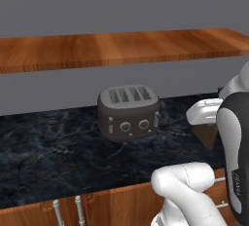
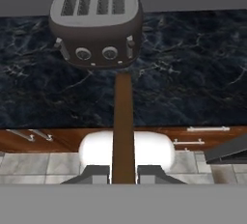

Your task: Start the toaster. Once the lever pops up, take the bread to the plate on the dining counter.

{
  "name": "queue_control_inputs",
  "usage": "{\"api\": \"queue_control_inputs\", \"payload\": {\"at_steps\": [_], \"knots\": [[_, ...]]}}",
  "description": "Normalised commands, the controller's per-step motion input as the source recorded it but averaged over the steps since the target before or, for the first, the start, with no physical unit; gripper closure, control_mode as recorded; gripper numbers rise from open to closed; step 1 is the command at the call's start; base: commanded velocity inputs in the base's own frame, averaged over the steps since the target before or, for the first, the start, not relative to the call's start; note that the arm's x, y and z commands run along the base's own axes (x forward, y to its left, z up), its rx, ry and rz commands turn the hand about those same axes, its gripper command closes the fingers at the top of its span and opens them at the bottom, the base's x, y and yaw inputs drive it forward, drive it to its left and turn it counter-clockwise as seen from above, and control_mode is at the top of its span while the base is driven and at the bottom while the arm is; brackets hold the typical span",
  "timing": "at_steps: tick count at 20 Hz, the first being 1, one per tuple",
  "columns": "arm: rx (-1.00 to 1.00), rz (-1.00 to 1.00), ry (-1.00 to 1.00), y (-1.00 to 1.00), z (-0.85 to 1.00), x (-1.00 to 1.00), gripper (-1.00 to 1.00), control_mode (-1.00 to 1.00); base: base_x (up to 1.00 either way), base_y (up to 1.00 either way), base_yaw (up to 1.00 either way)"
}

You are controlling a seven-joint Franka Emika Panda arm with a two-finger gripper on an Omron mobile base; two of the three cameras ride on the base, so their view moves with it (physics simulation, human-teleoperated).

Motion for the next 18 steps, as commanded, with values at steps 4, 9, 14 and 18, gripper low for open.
{"api": "queue_control_inputs", "payload": {"at_steps": [4,9,14,18], "knots": [[0.00,-0.03,0.00,-0.01,0.00,-0.10,1.00,-1.00,0.00,0.00,0.00],[0.00,-0.01,0.00,0.00,0.00,0.00,1.00,-1.00,0.00,0.00,0.00],[0.00,0.00,0.00,0.00,0.00,0.00,1.00,-1.00,0.00,0.00,0.00],[0.00,0.00,0.00,0.00,0.00,0.00,1.00,1.00,-0.12,-0.01,0.00]]}}
